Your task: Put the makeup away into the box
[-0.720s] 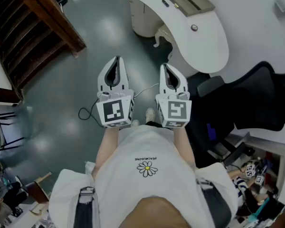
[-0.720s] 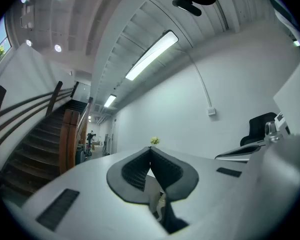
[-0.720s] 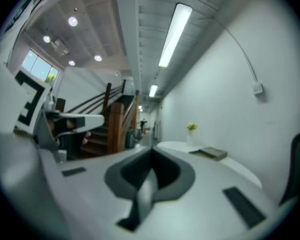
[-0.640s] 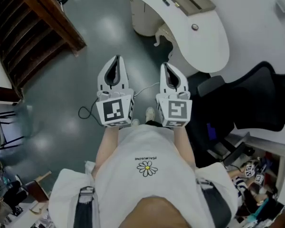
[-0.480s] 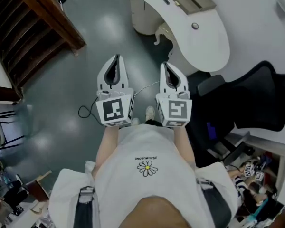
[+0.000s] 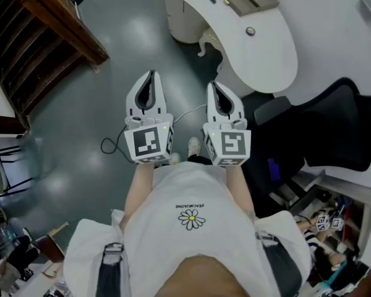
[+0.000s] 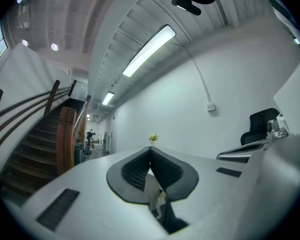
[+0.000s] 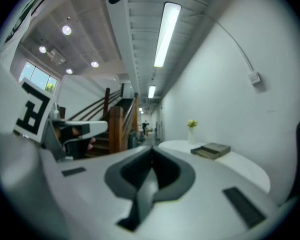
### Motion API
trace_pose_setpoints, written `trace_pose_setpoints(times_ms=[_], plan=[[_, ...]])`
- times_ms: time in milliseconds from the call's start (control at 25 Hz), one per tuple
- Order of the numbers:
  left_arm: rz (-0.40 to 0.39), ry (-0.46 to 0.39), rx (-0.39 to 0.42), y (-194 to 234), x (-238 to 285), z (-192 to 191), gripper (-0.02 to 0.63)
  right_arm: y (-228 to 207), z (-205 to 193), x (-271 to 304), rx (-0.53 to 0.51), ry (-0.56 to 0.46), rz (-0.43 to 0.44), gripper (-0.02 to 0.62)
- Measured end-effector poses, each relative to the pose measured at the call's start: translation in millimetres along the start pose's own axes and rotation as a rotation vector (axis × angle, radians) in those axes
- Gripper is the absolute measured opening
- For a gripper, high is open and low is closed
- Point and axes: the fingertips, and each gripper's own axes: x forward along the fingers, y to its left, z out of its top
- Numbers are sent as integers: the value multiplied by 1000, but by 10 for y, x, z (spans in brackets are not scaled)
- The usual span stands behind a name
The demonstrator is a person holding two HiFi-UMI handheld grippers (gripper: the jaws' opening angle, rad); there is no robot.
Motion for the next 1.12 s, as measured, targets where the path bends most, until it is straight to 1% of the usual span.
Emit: trace_pose_setpoints(times_ms=[200,320,360,560,680,800,1000,1120], plan=[[40,-2,13,43,167,-54,20,-169,-27,87,1,7,12,29],[88,0,22,73,295,-52,20,-311,-56,155,6,-11,24,29],[94,-8,27,70,329,-60,20,-353,-80,171,7,-17,33,29],[92,-41,40,-7,450,-26,20,-599,-44,224,41,-14,15,29],[88,-46,55,-8,532,42,20,-628,-2,295,46,-46,32,29],[84,-54,50,21,675,78,20,-652,81,387,39,-53,30,29],[43,-82,51,-33,1018,32,20,-798,46,637,39,-56,10,29],[16,-86,25,14,1298,-36,20,-890,83,868,40,-71,2,31]])
